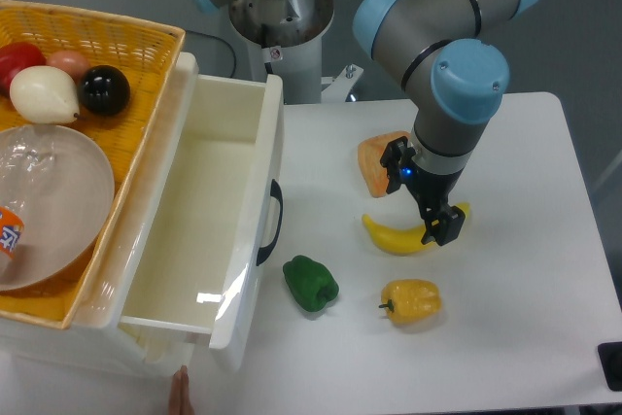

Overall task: Pick up the yellow pepper
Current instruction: 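Move the gripper from the banana toward the yellow bell pepper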

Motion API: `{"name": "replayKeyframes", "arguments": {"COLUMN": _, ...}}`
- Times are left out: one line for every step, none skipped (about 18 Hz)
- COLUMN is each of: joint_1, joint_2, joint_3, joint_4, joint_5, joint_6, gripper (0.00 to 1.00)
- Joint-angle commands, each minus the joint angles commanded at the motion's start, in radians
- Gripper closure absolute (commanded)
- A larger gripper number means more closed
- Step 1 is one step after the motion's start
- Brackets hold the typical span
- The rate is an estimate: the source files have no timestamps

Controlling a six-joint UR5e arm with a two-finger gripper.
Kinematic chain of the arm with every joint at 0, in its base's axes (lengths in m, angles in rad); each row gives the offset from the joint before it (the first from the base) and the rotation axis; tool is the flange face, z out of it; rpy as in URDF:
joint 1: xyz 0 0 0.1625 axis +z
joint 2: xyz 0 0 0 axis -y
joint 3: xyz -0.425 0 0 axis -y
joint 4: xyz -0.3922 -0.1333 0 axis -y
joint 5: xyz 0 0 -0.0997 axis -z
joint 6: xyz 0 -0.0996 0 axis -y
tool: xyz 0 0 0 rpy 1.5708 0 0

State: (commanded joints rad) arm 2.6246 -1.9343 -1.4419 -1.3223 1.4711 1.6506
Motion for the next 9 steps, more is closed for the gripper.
{"name": "replayKeyframes", "arguments": {"joint_1": -0.003, "joint_2": 0.005, "joint_3": -0.011, "joint_4": 0.006, "joint_5": 0.000, "joint_6": 0.000, "gripper": 0.00}}
{"name": "replayKeyframes", "arguments": {"joint_1": -0.005, "joint_2": 0.003, "joint_3": -0.012, "joint_4": 0.009, "joint_5": 0.000, "joint_6": 0.000, "gripper": 0.00}}
{"name": "replayKeyframes", "arguments": {"joint_1": -0.006, "joint_2": 0.000, "joint_3": -0.008, "joint_4": 0.017, "joint_5": -0.003, "joint_6": 0.000, "gripper": 0.00}}
{"name": "replayKeyframes", "arguments": {"joint_1": -0.006, "joint_2": -0.002, "joint_3": -0.009, "joint_4": 0.021, "joint_5": -0.005, "joint_6": 0.000, "gripper": 0.00}}
{"name": "replayKeyframes", "arguments": {"joint_1": -0.008, "joint_2": -0.002, "joint_3": -0.012, "joint_4": 0.023, "joint_5": -0.005, "joint_6": 0.002, "gripper": 0.00}}
{"name": "replayKeyframes", "arguments": {"joint_1": -0.012, "joint_2": -0.002, "joint_3": -0.023, "joint_4": 0.026, "joint_5": -0.003, "joint_6": -0.005, "gripper": 0.00}}
{"name": "replayKeyframes", "arguments": {"joint_1": -0.015, "joint_2": -0.002, "joint_3": -0.025, "joint_4": 0.041, "joint_5": -0.003, "joint_6": -0.009, "gripper": 0.00}}
{"name": "replayKeyframes", "arguments": {"joint_1": -0.015, "joint_2": -0.002, "joint_3": -0.029, "joint_4": 0.064, "joint_5": -0.005, "joint_6": -0.003, "gripper": 0.00}}
{"name": "replayKeyframes", "arguments": {"joint_1": -0.014, "joint_2": 0.000, "joint_3": -0.035, "joint_4": 0.072, "joint_5": -0.005, "joint_6": -0.008, "gripper": 0.00}}
